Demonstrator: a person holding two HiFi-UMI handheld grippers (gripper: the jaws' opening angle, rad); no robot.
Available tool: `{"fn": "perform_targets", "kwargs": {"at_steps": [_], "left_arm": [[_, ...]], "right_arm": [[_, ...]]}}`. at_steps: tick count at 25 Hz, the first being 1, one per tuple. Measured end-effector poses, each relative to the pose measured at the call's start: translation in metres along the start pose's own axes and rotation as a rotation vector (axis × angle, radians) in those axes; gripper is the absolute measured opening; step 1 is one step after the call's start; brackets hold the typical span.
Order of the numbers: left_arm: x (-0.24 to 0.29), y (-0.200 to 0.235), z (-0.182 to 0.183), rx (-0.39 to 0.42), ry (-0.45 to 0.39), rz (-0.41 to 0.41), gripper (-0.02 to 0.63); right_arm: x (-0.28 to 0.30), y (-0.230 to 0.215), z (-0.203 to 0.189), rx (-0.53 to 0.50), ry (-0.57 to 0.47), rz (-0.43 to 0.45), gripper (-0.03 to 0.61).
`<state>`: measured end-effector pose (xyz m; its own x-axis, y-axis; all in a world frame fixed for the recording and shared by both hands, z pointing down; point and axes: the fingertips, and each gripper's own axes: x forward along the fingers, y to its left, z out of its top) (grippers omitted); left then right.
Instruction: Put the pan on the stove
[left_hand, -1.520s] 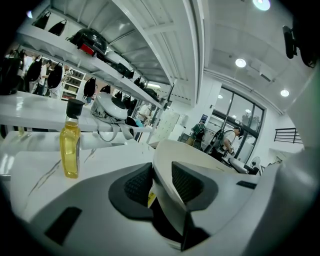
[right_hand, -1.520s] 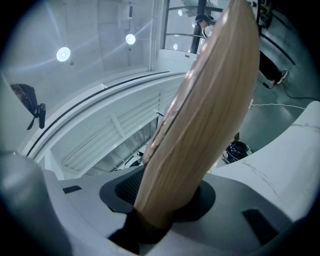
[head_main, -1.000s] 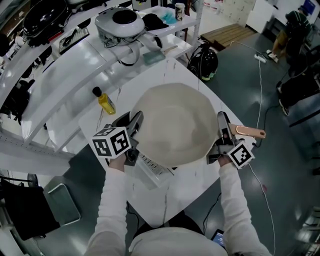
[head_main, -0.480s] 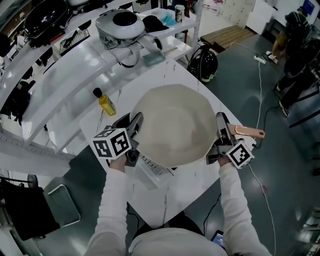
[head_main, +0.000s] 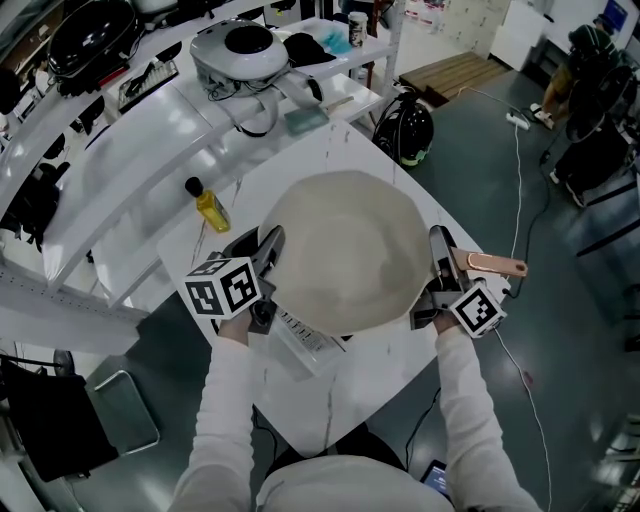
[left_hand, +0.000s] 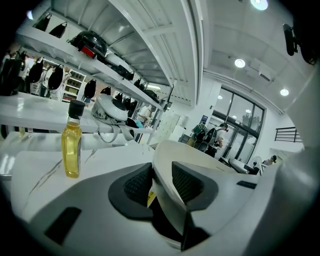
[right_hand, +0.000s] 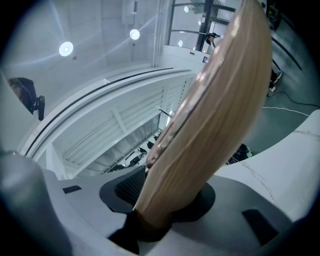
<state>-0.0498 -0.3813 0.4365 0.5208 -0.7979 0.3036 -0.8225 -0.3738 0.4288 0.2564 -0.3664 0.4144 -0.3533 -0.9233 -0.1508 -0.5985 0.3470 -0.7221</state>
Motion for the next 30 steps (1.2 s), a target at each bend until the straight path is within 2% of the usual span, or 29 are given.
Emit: {"fn": "perform_targets", "kwargs": {"at_steps": [8,30], "left_arm": [[0.0001,-0.0001,0.0013,0.003,0.005,-0.002,0.123],[0.0001,-0.0008,-0.0017,0.014,0.013,0.004,0.123]], "right_arm": [[-0.0010,-0.0020,-0.0002,0.004,0.003,-0.027,0.172],[-0.0024,-0.0008,-0.0004,-0.001,0.002,-0.015,0.172]]}}
